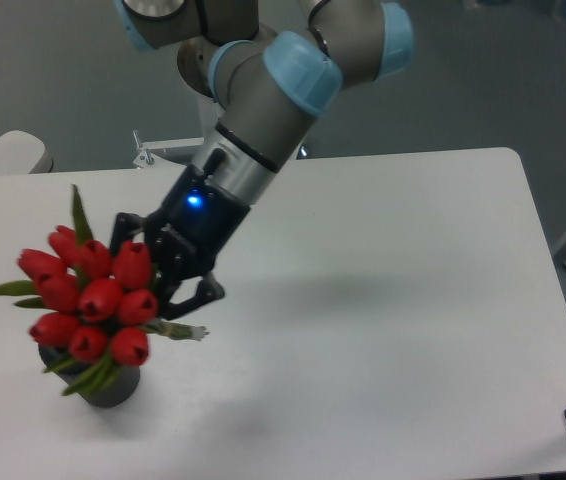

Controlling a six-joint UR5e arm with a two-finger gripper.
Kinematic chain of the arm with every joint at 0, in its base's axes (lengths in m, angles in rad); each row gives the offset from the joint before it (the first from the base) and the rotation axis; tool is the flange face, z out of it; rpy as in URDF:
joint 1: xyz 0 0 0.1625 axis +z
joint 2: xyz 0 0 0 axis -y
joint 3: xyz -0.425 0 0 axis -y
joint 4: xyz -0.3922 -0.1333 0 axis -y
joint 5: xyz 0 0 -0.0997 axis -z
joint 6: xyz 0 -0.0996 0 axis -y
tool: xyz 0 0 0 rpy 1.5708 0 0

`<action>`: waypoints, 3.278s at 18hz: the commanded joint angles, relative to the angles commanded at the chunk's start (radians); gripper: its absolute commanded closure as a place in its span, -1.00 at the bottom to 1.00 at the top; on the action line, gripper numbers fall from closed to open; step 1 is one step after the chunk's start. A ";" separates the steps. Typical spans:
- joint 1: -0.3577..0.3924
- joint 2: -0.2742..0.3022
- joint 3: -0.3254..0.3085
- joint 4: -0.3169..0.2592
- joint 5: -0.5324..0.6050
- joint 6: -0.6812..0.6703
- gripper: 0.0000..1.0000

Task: Insert the flowers into the vase
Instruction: 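Carry the red tulip bouquet with the gripper over the grey vase, then align the tulip stems with the vase opening, then lower the bouquet so the stems slide into the vase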

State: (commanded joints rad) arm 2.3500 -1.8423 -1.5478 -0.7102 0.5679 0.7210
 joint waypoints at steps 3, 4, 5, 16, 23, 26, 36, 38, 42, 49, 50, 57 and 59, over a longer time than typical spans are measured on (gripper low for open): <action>0.003 0.000 0.002 0.000 -0.065 0.000 0.32; 0.003 0.000 0.003 0.000 -0.085 0.000 0.32; 0.002 0.000 0.003 0.000 -0.112 0.000 0.33; -0.052 -0.041 0.025 0.011 -0.246 0.069 0.33; -0.054 -0.038 -0.018 0.012 -0.292 0.078 0.32; -0.052 -0.041 -0.018 0.014 -0.293 0.089 0.32; -0.055 -0.063 -0.035 0.014 -0.307 0.164 0.33; -0.054 -0.057 -0.066 0.015 -0.307 0.198 0.32; -0.055 -0.057 -0.080 0.014 -0.306 0.218 0.32; -0.057 -0.078 -0.103 0.014 -0.304 0.247 0.32; -0.057 -0.083 -0.103 0.014 -0.304 0.253 0.32; -0.052 -0.132 -0.107 0.014 -0.303 0.264 0.32; -0.052 -0.144 -0.110 0.012 -0.303 0.278 0.32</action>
State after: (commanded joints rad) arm 2.2979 -1.9865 -1.6582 -0.6979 0.2654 0.9986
